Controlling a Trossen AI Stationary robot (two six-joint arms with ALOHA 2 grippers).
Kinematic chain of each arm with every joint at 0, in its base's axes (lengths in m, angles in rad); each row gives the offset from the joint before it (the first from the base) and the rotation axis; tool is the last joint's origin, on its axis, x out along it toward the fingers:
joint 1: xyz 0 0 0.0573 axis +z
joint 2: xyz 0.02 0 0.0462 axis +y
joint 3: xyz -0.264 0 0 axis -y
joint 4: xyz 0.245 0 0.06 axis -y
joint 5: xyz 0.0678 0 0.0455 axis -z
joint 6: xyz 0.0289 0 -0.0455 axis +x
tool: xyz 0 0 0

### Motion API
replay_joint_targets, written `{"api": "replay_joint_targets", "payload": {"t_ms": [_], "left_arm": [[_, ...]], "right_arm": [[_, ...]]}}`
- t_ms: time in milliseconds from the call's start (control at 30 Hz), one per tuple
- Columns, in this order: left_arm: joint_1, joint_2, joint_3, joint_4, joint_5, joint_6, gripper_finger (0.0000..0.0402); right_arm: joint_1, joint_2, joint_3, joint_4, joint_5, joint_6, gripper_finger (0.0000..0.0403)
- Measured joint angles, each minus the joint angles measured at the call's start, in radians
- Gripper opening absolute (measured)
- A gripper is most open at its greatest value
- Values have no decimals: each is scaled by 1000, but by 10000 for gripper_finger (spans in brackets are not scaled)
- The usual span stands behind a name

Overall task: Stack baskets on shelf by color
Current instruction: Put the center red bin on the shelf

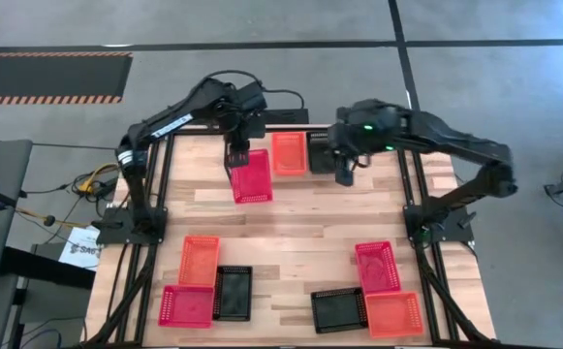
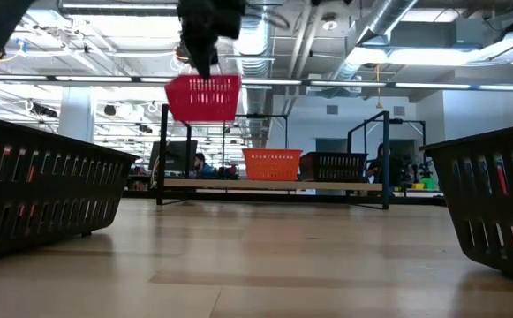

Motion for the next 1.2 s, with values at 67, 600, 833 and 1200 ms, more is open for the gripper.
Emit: {"api": "replay_joint_targets", "payload": {"t_ms": [67, 600, 833, 1200], "left_arm": [[17, 33, 0, 0, 0, 34, 0], [104, 225, 0, 2, -31, 122, 0], [125, 232, 0, 79, -37, 136, 0], [162, 246, 0, 122, -38, 163, 0]], "right_arm": [[25, -38, 0, -4, 0, 28, 0], [134, -46, 0, -24, 4, 89, 0], [135, 10, 0, -48, 3, 86, 0], [135, 25, -1, -41, 3, 77, 0]]}}
